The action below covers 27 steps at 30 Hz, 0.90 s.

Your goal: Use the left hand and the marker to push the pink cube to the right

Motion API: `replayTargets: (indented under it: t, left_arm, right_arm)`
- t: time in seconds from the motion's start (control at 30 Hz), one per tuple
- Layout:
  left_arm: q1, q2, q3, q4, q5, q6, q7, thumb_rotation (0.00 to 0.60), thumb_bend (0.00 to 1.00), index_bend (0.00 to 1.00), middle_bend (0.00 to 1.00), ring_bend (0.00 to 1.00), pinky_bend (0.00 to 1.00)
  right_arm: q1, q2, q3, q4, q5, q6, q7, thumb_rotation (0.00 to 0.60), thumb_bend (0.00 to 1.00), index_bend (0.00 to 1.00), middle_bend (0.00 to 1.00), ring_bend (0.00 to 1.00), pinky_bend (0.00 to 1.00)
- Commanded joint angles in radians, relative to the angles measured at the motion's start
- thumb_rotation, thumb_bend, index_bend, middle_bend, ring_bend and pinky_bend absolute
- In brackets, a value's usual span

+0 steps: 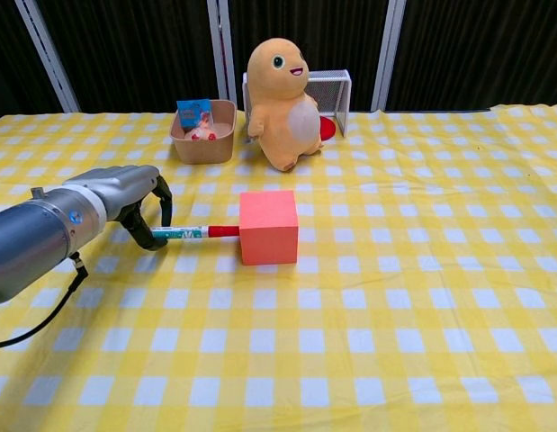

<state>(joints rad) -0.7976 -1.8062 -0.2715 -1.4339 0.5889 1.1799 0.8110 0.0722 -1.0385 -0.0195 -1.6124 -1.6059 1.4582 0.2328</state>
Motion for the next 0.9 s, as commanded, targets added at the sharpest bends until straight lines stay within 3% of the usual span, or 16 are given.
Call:
replayTargets:
  t: [0.03,0.9]
  left_arm:
    - [-0.005,-0.007,-0.003,0.005,-0.002,-0.003,0.0,0.6,0.45,0.59,0.11,0.0,0.08]
    - [-0.147,-0.167,-0.093,0.112,-0.054,-0.025,0.072,0.6,0.45,0.59,0.11,0.0,0.08]
  right_arm:
    - [0.0,0.0,0.001,0.0,0.001,0.0,0.001,0.6,0.32,0.0,0.0,0.0,0.0]
    - [0.001,0.007,0.003,0.0,-0.001,0.004,0.024,0.6,0.32,0.0,0.0,0.0,0.0]
